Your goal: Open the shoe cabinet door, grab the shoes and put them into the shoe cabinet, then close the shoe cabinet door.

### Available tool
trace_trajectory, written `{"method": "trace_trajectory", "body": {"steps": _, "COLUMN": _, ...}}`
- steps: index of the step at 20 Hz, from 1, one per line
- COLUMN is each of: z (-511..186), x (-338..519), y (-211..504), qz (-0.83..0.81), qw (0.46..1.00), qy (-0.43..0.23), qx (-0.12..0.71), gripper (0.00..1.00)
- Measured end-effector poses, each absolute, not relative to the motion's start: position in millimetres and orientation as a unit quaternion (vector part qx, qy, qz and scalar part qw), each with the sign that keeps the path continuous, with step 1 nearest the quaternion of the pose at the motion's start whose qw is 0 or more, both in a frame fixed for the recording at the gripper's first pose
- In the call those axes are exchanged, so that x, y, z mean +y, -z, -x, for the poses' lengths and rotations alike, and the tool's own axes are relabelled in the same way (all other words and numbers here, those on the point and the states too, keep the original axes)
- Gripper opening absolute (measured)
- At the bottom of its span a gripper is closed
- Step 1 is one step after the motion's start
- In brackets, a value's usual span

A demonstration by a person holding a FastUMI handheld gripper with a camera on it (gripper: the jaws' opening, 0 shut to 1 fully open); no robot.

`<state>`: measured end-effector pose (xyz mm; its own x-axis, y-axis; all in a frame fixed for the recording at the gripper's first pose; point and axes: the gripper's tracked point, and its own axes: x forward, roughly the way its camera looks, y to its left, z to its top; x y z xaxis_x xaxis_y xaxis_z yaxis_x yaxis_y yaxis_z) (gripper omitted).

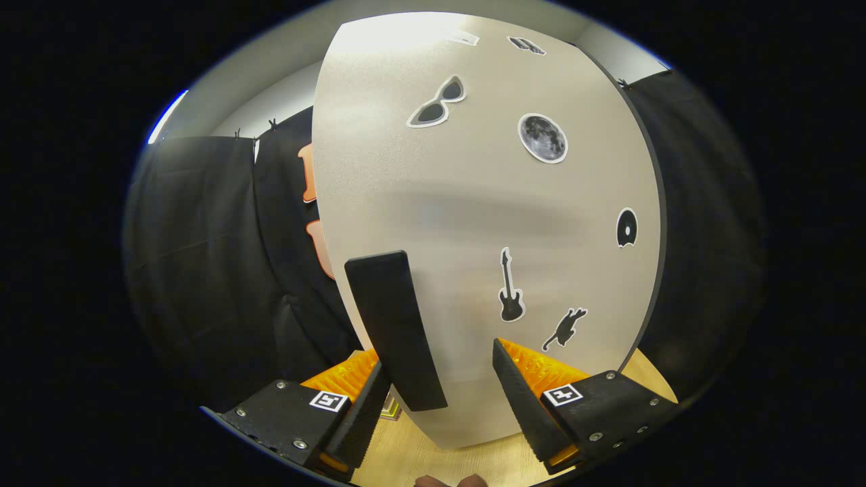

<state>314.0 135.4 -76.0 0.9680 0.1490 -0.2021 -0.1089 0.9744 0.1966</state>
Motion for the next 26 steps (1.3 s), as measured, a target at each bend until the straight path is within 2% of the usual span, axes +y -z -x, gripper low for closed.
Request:
{"method": "trace_trajectory", "body": {"steps": 14, "z": -335.8, "x": 142.8, "y": 75.2, "qz": -0.093, "qw": 0.991, "qy": -0.013, "qx": 0.093, "gripper": 0.90}}
{"method": "trace_trajectory", "body": {"steps": 19, "z": -338.3, "x": 143.8, "y": 74.0, "qz": -0.081, "qw": 0.993, "qy": -0.022, "qx": 0.086, "gripper": 0.90}}
{"method": "trace_trajectory", "body": {"steps": 26, "z": -310.1, "x": 140.3, "y": 54.2, "qz": -0.075, "qw": 0.994, "qy": -0.013, "qx": 0.076, "gripper": 0.91}}
